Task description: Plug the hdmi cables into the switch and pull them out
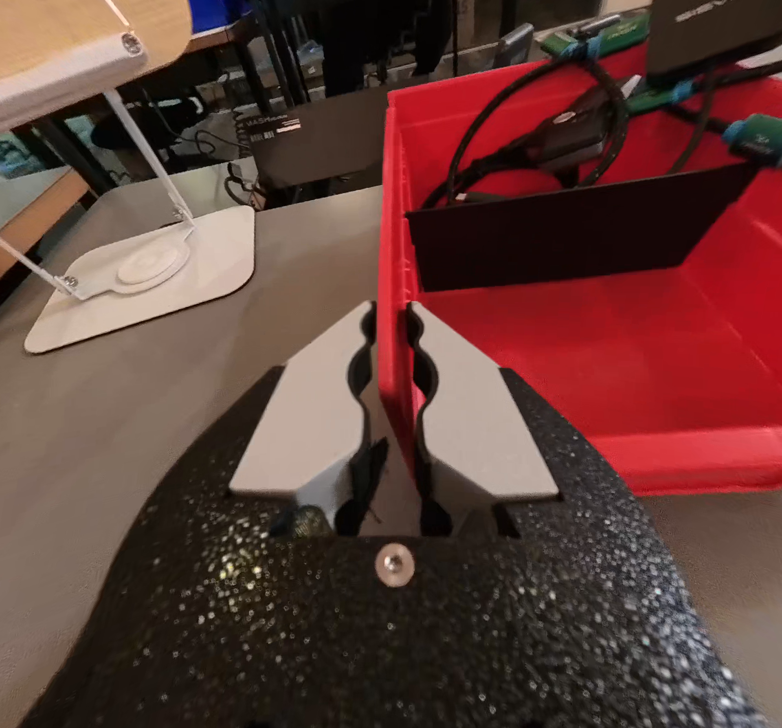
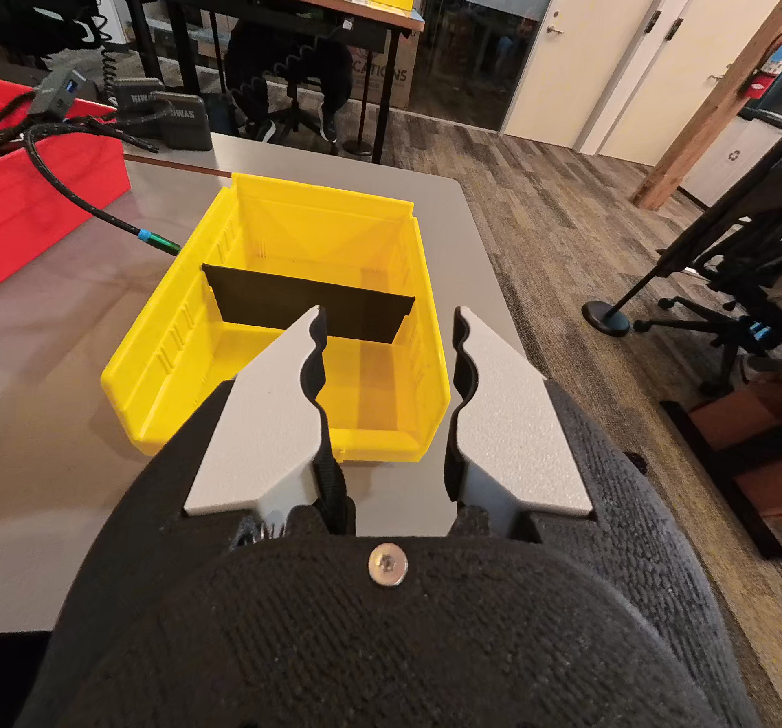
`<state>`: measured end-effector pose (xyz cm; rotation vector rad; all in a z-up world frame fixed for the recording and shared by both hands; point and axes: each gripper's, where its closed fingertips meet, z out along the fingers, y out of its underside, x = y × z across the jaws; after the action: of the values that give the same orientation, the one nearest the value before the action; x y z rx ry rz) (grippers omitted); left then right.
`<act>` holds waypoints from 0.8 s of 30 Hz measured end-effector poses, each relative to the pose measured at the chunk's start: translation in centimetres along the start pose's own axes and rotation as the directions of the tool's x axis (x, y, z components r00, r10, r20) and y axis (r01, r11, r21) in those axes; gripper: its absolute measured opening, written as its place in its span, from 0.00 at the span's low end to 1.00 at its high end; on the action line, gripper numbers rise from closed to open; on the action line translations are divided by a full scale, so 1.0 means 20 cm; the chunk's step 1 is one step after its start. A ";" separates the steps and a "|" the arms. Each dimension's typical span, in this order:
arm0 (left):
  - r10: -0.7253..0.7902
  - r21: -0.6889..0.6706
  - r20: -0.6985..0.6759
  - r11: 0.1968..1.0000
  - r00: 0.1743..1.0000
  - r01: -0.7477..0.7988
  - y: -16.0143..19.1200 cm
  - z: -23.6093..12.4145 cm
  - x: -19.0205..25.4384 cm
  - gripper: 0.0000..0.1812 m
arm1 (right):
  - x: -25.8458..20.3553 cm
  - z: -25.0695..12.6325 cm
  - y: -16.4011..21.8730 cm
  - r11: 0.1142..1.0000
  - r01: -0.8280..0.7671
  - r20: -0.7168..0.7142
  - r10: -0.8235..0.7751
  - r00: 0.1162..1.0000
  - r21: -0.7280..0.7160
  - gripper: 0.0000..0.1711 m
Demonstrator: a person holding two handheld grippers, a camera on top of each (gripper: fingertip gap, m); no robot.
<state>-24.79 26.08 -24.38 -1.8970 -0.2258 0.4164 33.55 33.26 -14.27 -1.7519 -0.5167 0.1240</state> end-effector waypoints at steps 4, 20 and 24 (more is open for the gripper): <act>0.005 -0.005 -0.030 1.000 1.000 -0.006 0.00 -0.02 0.02 0.02 | -0.01 0.01 0.01 1.000 0.007 0.009 -0.007 1.000 -0.012 0.34; -0.069 0.012 -0.019 0.998 0.997 0.069 0.17 -0.38 -0.35 0.00 | -0.04 0.01 0.00 0.999 0.039 0.018 -0.039 0.999 -0.016 0.31; -0.066 0.006 -0.016 0.998 0.998 0.066 0.24 -0.51 -0.51 0.00 | -0.06 0.01 0.00 0.998 0.057 0.026 -0.056 0.998 -0.023 0.31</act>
<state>-30.39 11.95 -23.90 -1.8808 -0.2754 0.3567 32.35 32.95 -14.54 -1.7590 -0.5881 0.1007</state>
